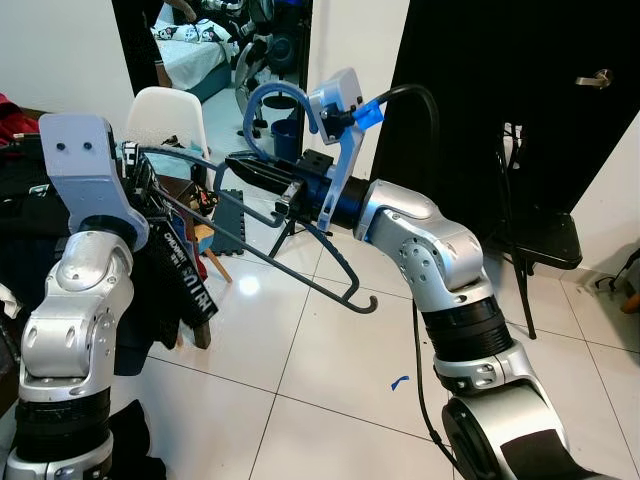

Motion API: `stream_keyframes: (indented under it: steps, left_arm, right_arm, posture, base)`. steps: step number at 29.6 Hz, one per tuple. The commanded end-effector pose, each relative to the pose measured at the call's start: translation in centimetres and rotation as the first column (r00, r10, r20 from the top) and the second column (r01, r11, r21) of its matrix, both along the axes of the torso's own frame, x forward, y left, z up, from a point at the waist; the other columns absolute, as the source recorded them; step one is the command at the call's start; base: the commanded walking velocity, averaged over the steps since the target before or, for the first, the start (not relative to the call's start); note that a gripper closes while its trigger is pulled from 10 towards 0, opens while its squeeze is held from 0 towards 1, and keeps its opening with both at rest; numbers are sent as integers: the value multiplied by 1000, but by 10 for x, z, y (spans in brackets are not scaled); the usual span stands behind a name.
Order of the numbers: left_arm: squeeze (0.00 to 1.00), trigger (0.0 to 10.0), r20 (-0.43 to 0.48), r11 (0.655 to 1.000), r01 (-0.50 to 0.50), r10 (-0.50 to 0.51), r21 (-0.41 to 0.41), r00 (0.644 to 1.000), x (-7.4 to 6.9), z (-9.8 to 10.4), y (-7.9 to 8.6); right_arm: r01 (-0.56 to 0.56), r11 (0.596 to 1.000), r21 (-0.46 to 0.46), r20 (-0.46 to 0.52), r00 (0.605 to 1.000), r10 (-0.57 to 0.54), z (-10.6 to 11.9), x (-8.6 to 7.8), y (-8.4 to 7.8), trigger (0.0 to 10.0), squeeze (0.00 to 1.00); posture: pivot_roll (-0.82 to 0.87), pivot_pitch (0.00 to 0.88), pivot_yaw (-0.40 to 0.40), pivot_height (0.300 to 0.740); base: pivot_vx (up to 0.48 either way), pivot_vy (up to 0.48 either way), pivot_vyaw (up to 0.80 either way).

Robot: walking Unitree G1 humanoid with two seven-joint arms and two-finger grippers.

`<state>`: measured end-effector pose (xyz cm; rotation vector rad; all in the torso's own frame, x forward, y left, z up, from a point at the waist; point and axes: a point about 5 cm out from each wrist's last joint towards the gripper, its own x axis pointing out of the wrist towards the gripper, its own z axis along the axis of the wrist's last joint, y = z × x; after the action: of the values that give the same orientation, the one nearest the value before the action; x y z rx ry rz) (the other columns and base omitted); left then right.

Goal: Hang hanger

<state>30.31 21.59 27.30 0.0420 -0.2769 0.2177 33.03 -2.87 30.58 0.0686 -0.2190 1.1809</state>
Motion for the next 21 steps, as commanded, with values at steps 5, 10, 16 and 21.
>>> stream_keyframes:
  steps: [5,10,16,21]
  left_arm:
    - [0,10000,-110,998,42,-38,40,993,2,-13,-7]
    - [0,10000,-135,998,43,-36,50,990,2,-16,-9]
    - [0,10000,-148,998,19,-11,54,989,2,-18,-6]
    - [0,0,-129,999,-3,9,50,992,2,-14,-1]
  right_arm:
    - [2,999,39,37,999,-3,14,-1,-1,10000,0]
    - [2,999,44,39,999,-4,15,0,-1,10000,0]
    - [-2,999,52,44,999,0,18,-1,-1,10000,0]
    - [-8,998,57,47,999,6,19,-2,-1,10000,0]
  posture:
    - [-4,0,-55,740]
    - [-3,0,-54,740]
    - [-5,0,-51,740]
    - [-11,0,-46,740]
  base:
    - [0,0,0]
    - [0,0,0]
    - [0,0,0]
    - [0,0,0]
